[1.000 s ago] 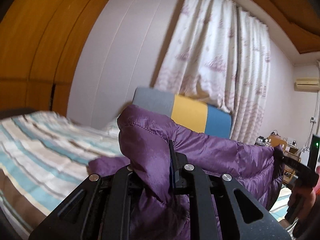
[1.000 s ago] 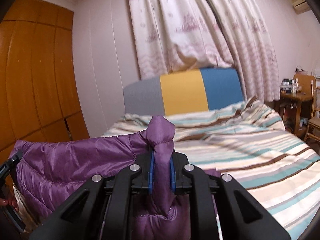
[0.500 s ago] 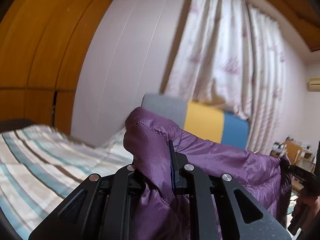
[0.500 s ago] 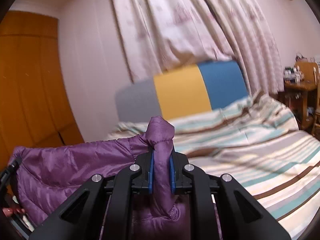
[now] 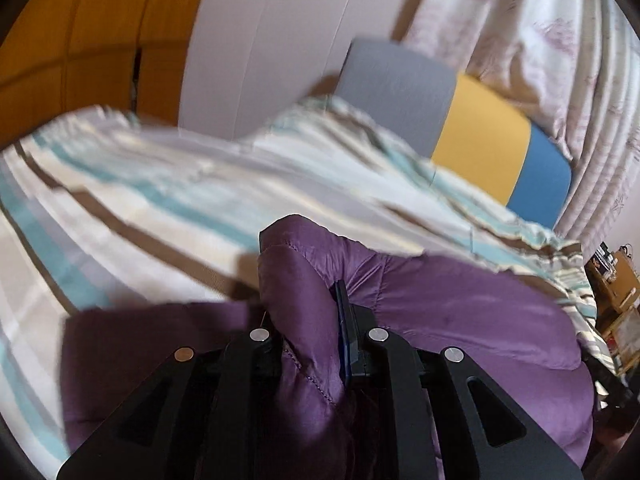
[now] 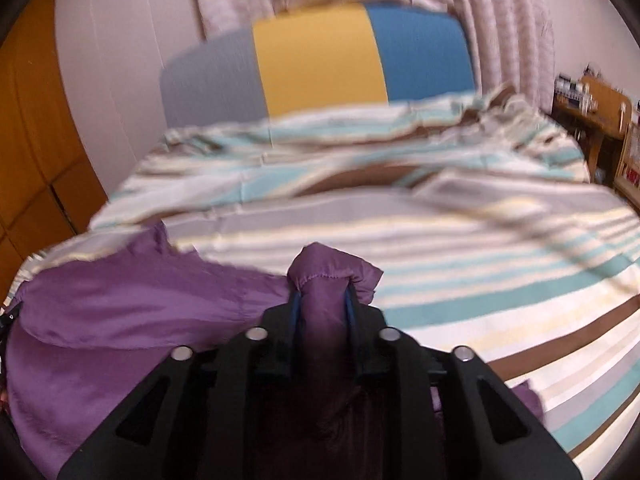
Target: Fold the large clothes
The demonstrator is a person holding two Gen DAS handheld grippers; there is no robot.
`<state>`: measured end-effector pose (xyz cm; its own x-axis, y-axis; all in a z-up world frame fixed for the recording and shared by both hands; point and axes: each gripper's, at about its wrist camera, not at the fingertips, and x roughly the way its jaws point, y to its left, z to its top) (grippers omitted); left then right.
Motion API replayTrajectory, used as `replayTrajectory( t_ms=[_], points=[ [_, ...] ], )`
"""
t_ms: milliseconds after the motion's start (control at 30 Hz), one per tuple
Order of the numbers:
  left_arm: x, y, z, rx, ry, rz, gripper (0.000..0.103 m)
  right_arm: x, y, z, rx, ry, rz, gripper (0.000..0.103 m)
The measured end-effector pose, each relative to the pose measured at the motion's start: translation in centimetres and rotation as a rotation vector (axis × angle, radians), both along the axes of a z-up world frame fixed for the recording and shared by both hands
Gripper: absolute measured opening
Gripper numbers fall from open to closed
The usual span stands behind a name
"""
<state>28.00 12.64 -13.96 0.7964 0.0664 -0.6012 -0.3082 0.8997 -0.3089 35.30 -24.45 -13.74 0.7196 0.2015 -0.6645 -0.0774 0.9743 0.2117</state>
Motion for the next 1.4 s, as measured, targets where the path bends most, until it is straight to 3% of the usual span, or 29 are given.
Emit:
replayTrajectory(
  t_ms=[67, 167, 267, 600, 733, 800, 867, 933, 1100, 1133, 1267, 1333, 1400],
  points=[
    [0.6, 0.2, -0.8, -0.032, 0.035, -0.018, 0.015, 1.5, -0.4, -1.5, 0.017, 0.096, -0.002, 0.043],
    [0.5, 0.5, -1.4, -0.076, 0.043, -0.034, 0.015, 1.7, -1.4, -2.3, 0.065, 0.138, -0.01, 0.045],
    [-0.4, 1.1, -1.8, -0.134, 0.03, -0.041, 0.015, 0.6, -1.5, -2.3, 0.048, 0.135, -0.02, 0.044],
    [-5.4, -0.4, -1.6, -0.141, 0.046, -0.071, 0.015, -6.7, -2.3, -1.6, -0.038, 0.123, -0.041, 0.044],
    [-6.0, 0.1, -1.2, -0.171, 0.032, -0.057, 0.017, -6.5, -2.7, -1.3, -0.007, 0.135, -0.034, 0.046],
    [-6.3, 0.1, -0.6, -0.165, 0.032, -0.036, 0.024, -6.5, -3.1, -0.5, 0.019, 0.114, -0.032, 0.05],
    [-7.0, 0.1, 0.5, -0.163, -0.005, -0.021, 0.045, -7.0, -3.2, 0.7, 0.042, 0.061, -0.031, 0.058],
    [-8.2, 0.4, 1.6, -0.166, -0.068, 0.024, 0.058, -8.1, -3.1, 2.4, 0.069, -0.012, -0.032, 0.061],
    [-11.3, 1.0, 3.1, -0.203, -0.142, 0.122, 0.065, -10.0, -0.2, 5.6, 0.148, -0.074, 0.054, 0.061],
    [-11.8, 0.8, 2.9, -0.2, -0.14, 0.127, 0.074, -10.6, 0.7, 5.9, 0.152, -0.084, 0.084, 0.061],
    [-10.8, -1.0, 1.9, -0.09, -0.063, 0.059, 0.077, -10.9, 6.6, 5.3, 0.07, -0.067, 0.24, 0.059],
    [-9.2, -2.2, 1.0, 0.008, 0.017, 0.033, 0.078, -9.9, 8.7, 3.9, 0.001, -0.03, 0.255, 0.058],
    [-8.5, -2.4, -0.1, 0.03, 0.071, 0.026, 0.082, -8.3, 9.5, 2.1, -0.033, 0.026, 0.243, 0.059]
  ],
)
